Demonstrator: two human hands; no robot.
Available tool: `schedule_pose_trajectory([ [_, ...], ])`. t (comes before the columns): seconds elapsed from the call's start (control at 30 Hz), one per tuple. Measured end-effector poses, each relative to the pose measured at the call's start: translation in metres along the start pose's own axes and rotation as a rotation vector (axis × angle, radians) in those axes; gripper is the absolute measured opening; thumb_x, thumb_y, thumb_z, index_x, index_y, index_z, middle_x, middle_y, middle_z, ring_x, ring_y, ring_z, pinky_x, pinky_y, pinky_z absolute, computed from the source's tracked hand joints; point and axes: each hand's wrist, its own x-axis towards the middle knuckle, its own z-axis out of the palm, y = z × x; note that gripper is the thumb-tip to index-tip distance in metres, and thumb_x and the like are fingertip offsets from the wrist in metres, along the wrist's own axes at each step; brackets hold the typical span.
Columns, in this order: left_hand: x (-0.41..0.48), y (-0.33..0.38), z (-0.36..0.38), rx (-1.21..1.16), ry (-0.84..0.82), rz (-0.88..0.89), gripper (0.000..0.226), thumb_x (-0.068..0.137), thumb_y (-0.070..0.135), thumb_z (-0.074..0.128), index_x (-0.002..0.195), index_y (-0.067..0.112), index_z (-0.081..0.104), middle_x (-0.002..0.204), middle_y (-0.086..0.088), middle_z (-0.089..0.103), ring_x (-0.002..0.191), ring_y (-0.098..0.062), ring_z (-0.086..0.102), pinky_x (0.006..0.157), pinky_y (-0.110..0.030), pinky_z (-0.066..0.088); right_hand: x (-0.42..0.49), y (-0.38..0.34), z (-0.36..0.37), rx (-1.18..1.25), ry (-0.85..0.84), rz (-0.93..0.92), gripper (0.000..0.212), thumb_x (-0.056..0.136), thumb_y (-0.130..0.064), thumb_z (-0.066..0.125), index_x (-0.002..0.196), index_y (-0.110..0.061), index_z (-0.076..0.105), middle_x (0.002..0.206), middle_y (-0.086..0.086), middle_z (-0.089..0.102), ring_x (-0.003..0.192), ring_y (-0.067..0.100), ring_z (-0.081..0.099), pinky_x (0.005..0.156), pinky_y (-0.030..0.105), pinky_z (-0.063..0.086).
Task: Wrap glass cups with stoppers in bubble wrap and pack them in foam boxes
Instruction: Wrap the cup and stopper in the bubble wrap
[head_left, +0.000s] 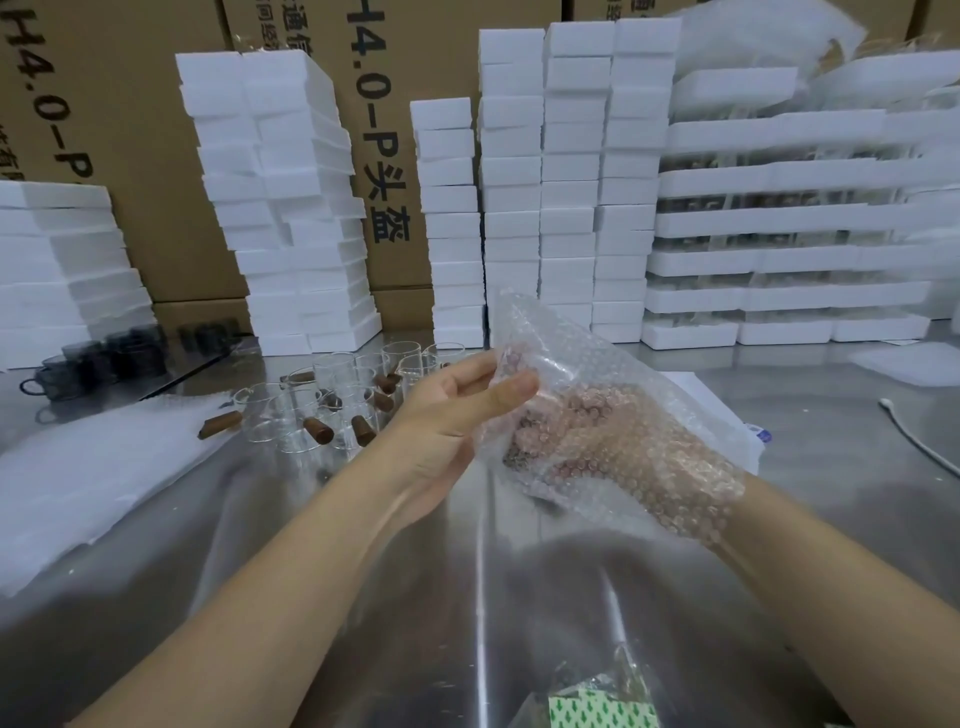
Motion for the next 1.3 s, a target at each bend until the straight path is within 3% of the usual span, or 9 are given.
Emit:
schedule_pose_trajectory([
  [0.13,0.003,0.0,-0.005,-0.067,0.07,0.04,0.077,0.081,0.035,0.088,0.145,0.002,0.062,0.142,-0.015,0.07,0.138,-0.034,0.063,0.127,-0.055,0.037,0.002,-0.009,0.004,-0.057,-0.037,0.044,0.014,0.097,-0.004,0.069,0.102,-0.015,0.076,0.095,0.005,0.08,0.087,0.017,0.079,0.07,0.03,0.063],
  [0.33,0.003,0.007,-0.015,-0.262,0.217,0.06,0.061,0.089,0.04,0.078,0.14,0.008,0.067,0.135,-0.012,0.075,0.126,-0.03,0.072,0.108,-0.055,0.057,-0.013,-0.023,0.013,-0.28,0.425,-0.285,0.023,0.103,-0.043,0.063,0.093,-0.025,0.074,0.091,-0.011,0.076,0.09,0.01,0.071,0.077,0.031,0.056],
  [0.4,0.003,0.007,-0.015,-0.296,0.237,0.052,0.058,0.088,0.039,0.079,0.137,0.008,0.069,0.133,-0.012,0.076,0.123,-0.029,0.073,0.101,-0.053,0.061,-0.018,-0.029,0.017,-0.305,0.505,-0.388,0.035,0.101,-0.066,0.048,0.105,-0.038,0.067,0.105,-0.021,0.069,0.101,0.002,0.064,0.09,0.034,0.05],
  [0.53,0.001,0.004,-0.012,-0.262,0.224,0.006,0.065,0.088,0.041,0.08,0.142,0.008,0.066,0.136,-0.014,0.074,0.127,-0.033,0.071,0.111,-0.063,0.052,-0.02,-0.033,0.019,-0.097,0.246,-0.26,0.085,0.067,-0.1,0.051,0.144,-0.07,0.032,0.158,-0.022,0.034,0.129,-0.011,0.048,0.105,0.049,0.052],
  [0.67,0.0,0.002,-0.008,-0.221,0.2,-0.007,0.061,0.096,0.039,0.075,0.146,0.006,0.062,0.139,-0.016,0.072,0.129,-0.035,0.07,0.114,-0.064,0.049,-0.023,-0.032,0.021,-0.169,0.157,-0.229,0.106,0.059,-0.087,0.077,0.142,-0.081,0.012,0.17,-0.01,0.018,0.11,-0.019,0.061,0.094,0.044,0.06],
  [0.83,-0.002,0.004,-0.006,-0.199,0.09,-0.008,0.062,0.097,0.044,0.072,0.146,0.008,0.063,0.142,-0.018,0.07,0.131,-0.035,0.068,0.107,-0.055,0.057,-0.015,-0.023,0.015,-0.248,0.127,-0.272,0.118,0.06,-0.061,0.097,0.145,-0.077,0.017,0.149,-0.015,0.056,0.125,0.006,0.066,0.107,0.038,0.051],
  [0.97,-0.003,0.004,-0.005,-0.153,-0.017,-0.02,0.065,0.097,0.046,0.073,0.147,0.007,0.062,0.146,-0.019,0.066,0.136,-0.037,0.064,0.115,-0.057,0.05,-0.015,-0.019,0.02,-0.375,0.09,-0.331,0.094,0.07,-0.047,0.095,0.144,-0.061,0.039,0.14,-0.021,0.059,0.119,0.005,0.066,0.093,0.025,0.059],
  [1.07,-0.003,0.001,-0.004,-0.092,-0.015,-0.023,0.069,0.093,0.045,0.077,0.146,0.003,0.061,0.143,-0.023,0.067,0.134,-0.04,0.065,0.117,-0.061,0.047,-0.015,-0.019,0.019,-0.361,0.167,-0.324,0.051,0.082,-0.026,0.087,0.122,-0.041,0.06,0.113,-0.01,0.073,0.102,0.016,0.072,0.087,0.038,0.062],
  [1.3,-0.002,0.001,-0.009,-0.065,-0.014,0.0,0.068,0.091,0.043,0.083,0.144,0.004,0.064,0.143,-0.021,0.068,0.136,-0.039,0.064,0.121,-0.059,0.042,-0.017,-0.022,0.011,-0.519,0.358,-0.319,0.014,0.089,-0.035,0.077,0.101,-0.029,0.073,0.1,-0.009,0.07,0.1,0.013,0.063,0.085,0.032,0.049],
])
